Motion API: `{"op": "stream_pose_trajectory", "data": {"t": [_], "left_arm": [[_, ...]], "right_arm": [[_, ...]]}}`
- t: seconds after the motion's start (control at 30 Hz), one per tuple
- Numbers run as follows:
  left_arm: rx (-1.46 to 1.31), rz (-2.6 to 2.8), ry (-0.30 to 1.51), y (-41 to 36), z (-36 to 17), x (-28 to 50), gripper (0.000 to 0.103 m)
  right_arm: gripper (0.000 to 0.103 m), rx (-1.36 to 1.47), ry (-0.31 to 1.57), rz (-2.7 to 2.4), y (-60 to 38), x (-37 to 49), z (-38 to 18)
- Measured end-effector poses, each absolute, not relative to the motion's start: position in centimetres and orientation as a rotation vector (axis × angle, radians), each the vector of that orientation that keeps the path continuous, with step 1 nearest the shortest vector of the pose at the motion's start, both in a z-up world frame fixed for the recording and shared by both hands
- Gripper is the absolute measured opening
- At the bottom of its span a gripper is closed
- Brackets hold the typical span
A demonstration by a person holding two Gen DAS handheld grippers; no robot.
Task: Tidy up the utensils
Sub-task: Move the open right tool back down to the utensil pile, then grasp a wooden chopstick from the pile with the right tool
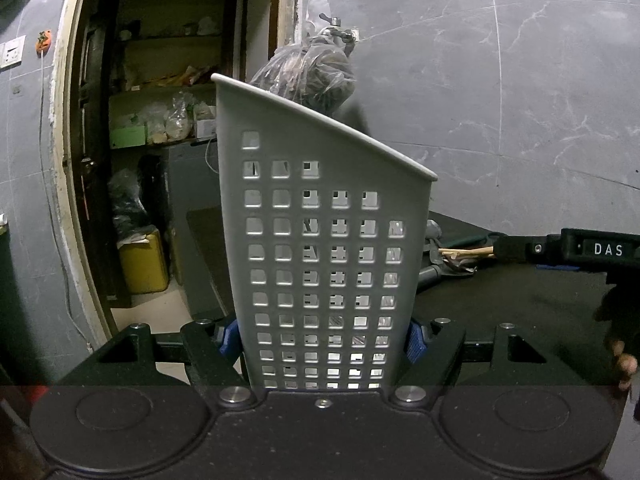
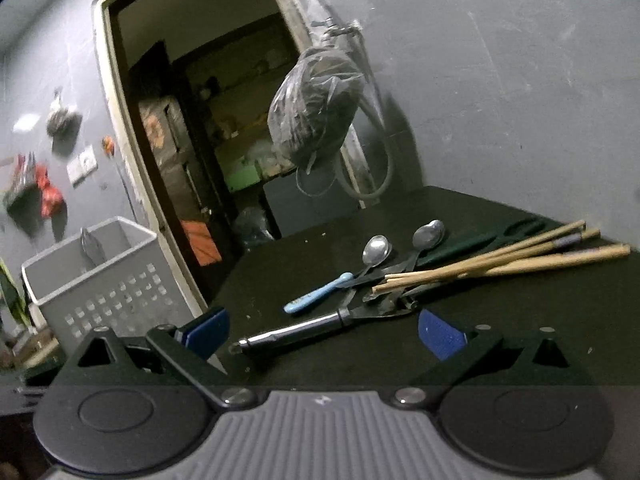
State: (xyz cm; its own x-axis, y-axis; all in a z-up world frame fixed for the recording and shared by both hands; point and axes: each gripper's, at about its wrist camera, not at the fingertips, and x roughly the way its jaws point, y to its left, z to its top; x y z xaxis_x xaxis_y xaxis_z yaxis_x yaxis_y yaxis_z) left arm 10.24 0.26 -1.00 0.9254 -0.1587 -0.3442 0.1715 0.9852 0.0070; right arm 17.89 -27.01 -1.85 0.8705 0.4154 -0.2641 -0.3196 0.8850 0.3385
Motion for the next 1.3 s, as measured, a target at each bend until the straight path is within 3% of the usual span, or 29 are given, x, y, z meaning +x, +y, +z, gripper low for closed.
{"op": "stream_pose_trajectory", "data": {"t": [0.23, 0.47, 0.8, 1.0, 1.17, 1.3], "left_arm": [[0.035, -0.170, 0.350, 0.4, -1.0, 10.2, 0.075], [0.035, -0.171, 0.350, 0.5, -1.0, 10.2, 0.075], [0.032, -0.167, 0.356, 0.6, -1.1, 10.4, 0.075], [0.029, -0.163, 0.357, 0.2, -1.1, 10.6, 0.075], [0.023, -0.148, 0.357, 0.4, -1.1, 10.6, 0.075], [0.020, -0.141, 0.356, -0.1, -1.2, 10.6, 0.075]], "right_arm": [[0.103, 0.062, 0.377, 0.386, -27.0, 19.8, 0.1], [0.103, -0.488, 0.346, 0.340, -24.8, 22.3, 1.3], [0.101, -1.070, 0.284, 0.315, -21.8, 23.9, -2.9], [0.084, -1.170, 0.361, 0.492, -21.8, 26.4, -2.3], [0.051, -1.227, 0.456, 0.618, -21.9, 29.0, -1.8], [0.044, -1.259, 0.538, 0.728, -21.7, 30.2, -1.8]]}}
